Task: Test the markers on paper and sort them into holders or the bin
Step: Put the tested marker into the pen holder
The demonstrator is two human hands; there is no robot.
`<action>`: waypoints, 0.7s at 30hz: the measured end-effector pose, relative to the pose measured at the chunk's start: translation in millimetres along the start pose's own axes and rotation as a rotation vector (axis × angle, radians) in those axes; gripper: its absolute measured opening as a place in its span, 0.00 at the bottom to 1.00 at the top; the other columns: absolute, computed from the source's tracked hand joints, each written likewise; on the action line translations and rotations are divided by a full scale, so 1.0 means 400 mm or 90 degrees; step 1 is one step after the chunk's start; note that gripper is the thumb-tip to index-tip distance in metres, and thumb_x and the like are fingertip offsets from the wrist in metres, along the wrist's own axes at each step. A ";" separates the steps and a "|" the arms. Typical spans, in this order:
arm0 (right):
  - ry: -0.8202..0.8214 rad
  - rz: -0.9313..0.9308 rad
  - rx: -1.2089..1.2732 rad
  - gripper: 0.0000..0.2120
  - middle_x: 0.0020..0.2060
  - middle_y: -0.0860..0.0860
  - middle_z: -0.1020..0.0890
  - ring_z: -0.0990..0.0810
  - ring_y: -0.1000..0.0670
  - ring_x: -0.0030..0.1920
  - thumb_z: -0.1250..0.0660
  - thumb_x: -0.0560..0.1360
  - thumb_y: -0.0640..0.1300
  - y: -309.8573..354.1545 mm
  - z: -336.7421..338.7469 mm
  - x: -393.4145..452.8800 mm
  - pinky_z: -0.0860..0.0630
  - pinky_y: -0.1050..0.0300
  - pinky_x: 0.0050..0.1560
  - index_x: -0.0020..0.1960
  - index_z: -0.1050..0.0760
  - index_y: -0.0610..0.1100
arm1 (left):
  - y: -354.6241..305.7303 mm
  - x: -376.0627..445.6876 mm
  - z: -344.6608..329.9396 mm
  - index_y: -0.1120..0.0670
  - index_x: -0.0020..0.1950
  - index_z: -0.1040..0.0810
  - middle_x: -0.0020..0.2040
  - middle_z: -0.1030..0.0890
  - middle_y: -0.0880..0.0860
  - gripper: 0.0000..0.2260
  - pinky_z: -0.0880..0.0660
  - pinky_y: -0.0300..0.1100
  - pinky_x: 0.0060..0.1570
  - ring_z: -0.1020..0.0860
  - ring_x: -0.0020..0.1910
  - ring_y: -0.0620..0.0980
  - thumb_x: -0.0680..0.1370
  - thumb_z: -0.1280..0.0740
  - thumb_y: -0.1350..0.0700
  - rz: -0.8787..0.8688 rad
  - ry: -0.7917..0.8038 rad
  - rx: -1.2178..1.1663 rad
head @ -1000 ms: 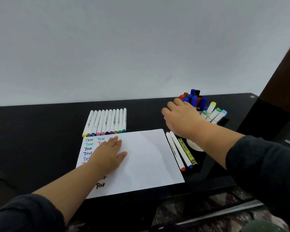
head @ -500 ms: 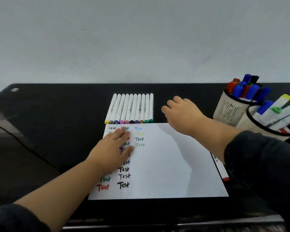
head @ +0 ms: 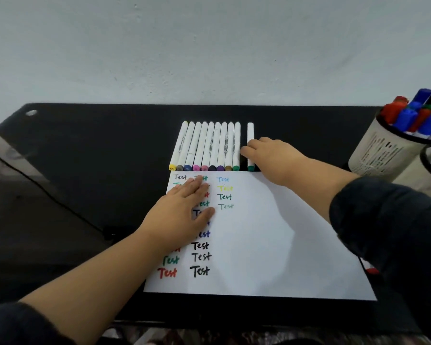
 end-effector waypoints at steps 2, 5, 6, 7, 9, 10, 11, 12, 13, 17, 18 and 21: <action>-0.005 -0.015 -0.003 0.25 0.63 0.45 0.32 0.30 0.44 0.59 0.40 0.75 0.33 -0.007 -0.003 -0.003 0.30 0.53 0.49 0.71 0.38 0.45 | 0.000 0.000 0.000 0.44 0.77 0.52 0.77 0.55 0.40 0.27 0.57 0.36 0.68 0.55 0.75 0.40 0.80 0.48 0.40 0.000 0.006 0.006; -0.018 -0.043 0.003 0.23 0.61 0.44 0.32 0.29 0.44 0.57 0.41 0.76 0.33 -0.016 -0.011 -0.007 0.31 0.54 0.46 0.70 0.37 0.44 | 0.001 0.000 -0.001 0.44 0.77 0.53 0.77 0.56 0.41 0.27 0.57 0.36 0.69 0.55 0.75 0.40 0.80 0.48 0.40 0.004 0.012 0.013; -0.026 -0.049 0.008 0.23 0.60 0.44 0.31 0.29 0.44 0.57 0.41 0.76 0.34 -0.020 -0.013 -0.009 0.32 0.54 0.45 0.70 0.37 0.44 | 0.001 -0.001 -0.001 0.44 0.77 0.52 0.77 0.55 0.41 0.27 0.57 0.36 0.69 0.55 0.75 0.41 0.80 0.48 0.40 0.006 0.012 0.015; -0.039 -0.054 0.014 0.22 0.59 0.43 0.30 0.28 0.44 0.56 0.40 0.77 0.34 -0.023 -0.015 -0.013 0.33 0.55 0.44 0.69 0.38 0.44 | 0.002 -0.001 -0.002 0.44 0.77 0.52 0.77 0.55 0.41 0.27 0.58 0.36 0.69 0.55 0.75 0.41 0.80 0.49 0.40 0.006 0.014 0.018; -0.081 -0.073 0.047 0.19 0.57 0.43 0.28 0.27 0.44 0.53 0.41 0.79 0.38 -0.030 -0.012 -0.026 0.33 0.55 0.42 0.68 0.38 0.44 | 0.002 -0.003 -0.003 0.44 0.77 0.53 0.77 0.56 0.41 0.27 0.58 0.36 0.68 0.55 0.75 0.41 0.80 0.49 0.40 0.006 0.018 0.024; -0.110 -0.097 0.091 0.17 0.55 0.43 0.27 0.27 0.45 0.50 0.42 0.80 0.40 -0.031 -0.008 -0.035 0.33 0.55 0.41 0.68 0.38 0.43 | 0.004 -0.003 -0.006 0.45 0.77 0.53 0.77 0.56 0.41 0.27 0.58 0.36 0.68 0.55 0.75 0.41 0.80 0.49 0.40 0.007 0.020 0.028; -0.145 -0.128 0.151 0.15 0.52 0.43 0.26 0.27 0.46 0.47 0.43 0.81 0.41 -0.032 0.001 -0.049 0.33 0.55 0.40 0.67 0.37 0.42 | 0.005 -0.003 -0.006 0.45 0.77 0.53 0.77 0.56 0.41 0.27 0.58 0.36 0.67 0.55 0.75 0.41 0.80 0.49 0.40 0.006 0.021 0.033; -0.185 -0.159 0.219 0.14 0.49 0.43 0.25 0.28 0.47 0.43 0.44 0.81 0.42 -0.029 0.007 -0.062 0.33 0.54 0.38 0.65 0.36 0.41 | 0.007 -0.003 -0.007 0.45 0.77 0.53 0.77 0.56 0.42 0.27 0.59 0.35 0.67 0.55 0.75 0.41 0.80 0.49 0.40 0.007 0.026 0.040; -0.225 -0.189 0.286 0.13 0.45 0.44 0.25 0.27 0.47 0.40 0.43 0.81 0.43 -0.028 0.014 -0.081 0.32 0.53 0.37 0.64 0.34 0.41 | 0.005 -0.003 -0.007 0.46 0.77 0.54 0.77 0.56 0.42 0.27 0.59 0.35 0.66 0.55 0.75 0.41 0.80 0.50 0.40 0.005 0.032 0.049; -0.330 -0.287 0.594 0.06 0.38 0.49 0.24 0.24 0.52 0.36 0.40 0.79 0.42 -0.005 0.028 -0.150 0.27 0.57 0.37 0.56 0.34 0.46 | -0.006 -0.007 -0.002 0.48 0.78 0.56 0.77 0.57 0.46 0.27 0.60 0.37 0.68 0.57 0.75 0.43 0.81 0.53 0.41 -0.001 0.061 0.097; -0.356 -0.312 0.654 0.06 0.37 0.51 0.24 0.25 0.54 0.35 0.39 0.79 0.41 0.004 0.031 -0.167 0.28 0.59 0.36 0.53 0.35 0.47 | -0.011 -0.009 0.003 0.50 0.78 0.56 0.77 0.58 0.47 0.27 0.61 0.37 0.68 0.57 0.76 0.44 0.81 0.54 0.41 -0.007 0.068 0.122; -0.451 -0.376 0.826 0.08 0.38 0.48 0.22 0.20 0.48 0.39 0.39 0.77 0.39 0.038 0.038 -0.207 0.25 0.55 0.40 0.45 0.34 0.51 | -0.028 -0.010 0.019 0.53 0.78 0.57 0.78 0.56 0.51 0.27 0.61 0.41 0.71 0.58 0.76 0.48 0.82 0.56 0.43 -0.017 0.076 0.202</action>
Point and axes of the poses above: each hand's wrist, its own x-axis towards the middle knuckle, its own z-axis out of the back of the hand, y = z × x, the point moved 1 cm from there along x, towards the middle knuckle
